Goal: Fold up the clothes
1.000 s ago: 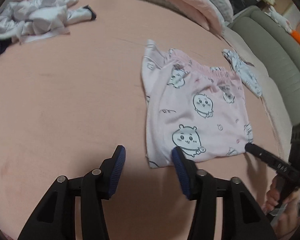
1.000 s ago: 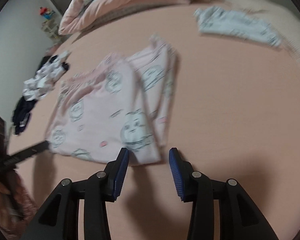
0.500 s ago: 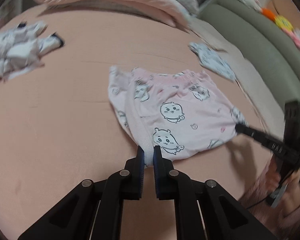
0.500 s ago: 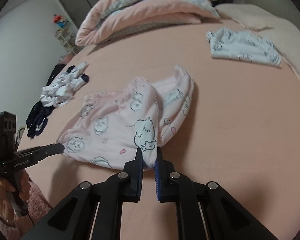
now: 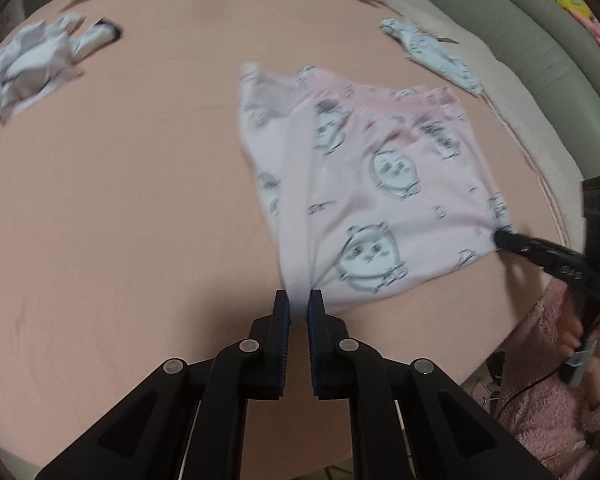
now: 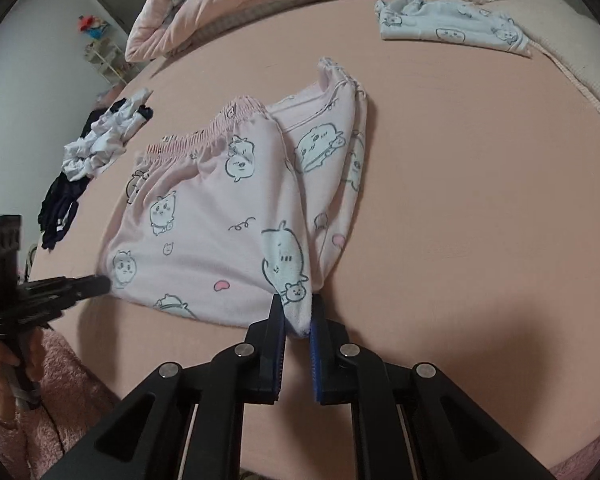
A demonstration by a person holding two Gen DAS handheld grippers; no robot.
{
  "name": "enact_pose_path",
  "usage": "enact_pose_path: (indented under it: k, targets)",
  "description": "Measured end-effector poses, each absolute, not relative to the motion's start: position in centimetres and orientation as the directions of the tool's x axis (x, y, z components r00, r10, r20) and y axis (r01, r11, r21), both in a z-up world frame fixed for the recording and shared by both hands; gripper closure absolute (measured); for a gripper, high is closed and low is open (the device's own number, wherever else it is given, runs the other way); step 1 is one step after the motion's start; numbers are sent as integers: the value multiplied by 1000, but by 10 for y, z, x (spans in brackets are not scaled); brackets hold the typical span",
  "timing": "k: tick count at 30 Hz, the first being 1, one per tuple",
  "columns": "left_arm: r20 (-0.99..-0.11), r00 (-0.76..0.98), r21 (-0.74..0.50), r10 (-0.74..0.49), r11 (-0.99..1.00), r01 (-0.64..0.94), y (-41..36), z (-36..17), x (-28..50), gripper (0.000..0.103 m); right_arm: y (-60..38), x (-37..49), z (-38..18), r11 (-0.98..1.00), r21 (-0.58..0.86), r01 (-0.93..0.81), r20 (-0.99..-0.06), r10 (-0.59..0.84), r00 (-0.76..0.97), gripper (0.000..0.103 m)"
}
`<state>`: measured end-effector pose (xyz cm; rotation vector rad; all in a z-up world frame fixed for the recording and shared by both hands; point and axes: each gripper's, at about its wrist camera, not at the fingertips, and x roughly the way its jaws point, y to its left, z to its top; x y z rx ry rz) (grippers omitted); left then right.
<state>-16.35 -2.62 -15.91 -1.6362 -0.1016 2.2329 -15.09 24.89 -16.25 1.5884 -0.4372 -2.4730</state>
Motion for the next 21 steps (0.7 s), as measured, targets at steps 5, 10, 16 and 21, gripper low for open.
enact_pose_path:
  k: [5,10,16,21]
  targets:
    - [-916,-333,-176,223,-970,-166,-42,-137,-165,93,253,-143,-137,-984,179,-20,-880,-152,-450,91]
    - [-840,-421,-239,344,-929,-282,-8,-114,-170,93,228,-151,-123,-995,89,39,-854,-96,-512,88]
    - [-893,-353,-134,280,-913,-385,48,-151,-177,89,170,-172,-144,-971,99,217,-880,-187,-436,88]
    - [-904,-322,-157,281,-919,-362,25,-156,-174,89,190,-164,-158,-966,97,238,-890,-191,-414,94]
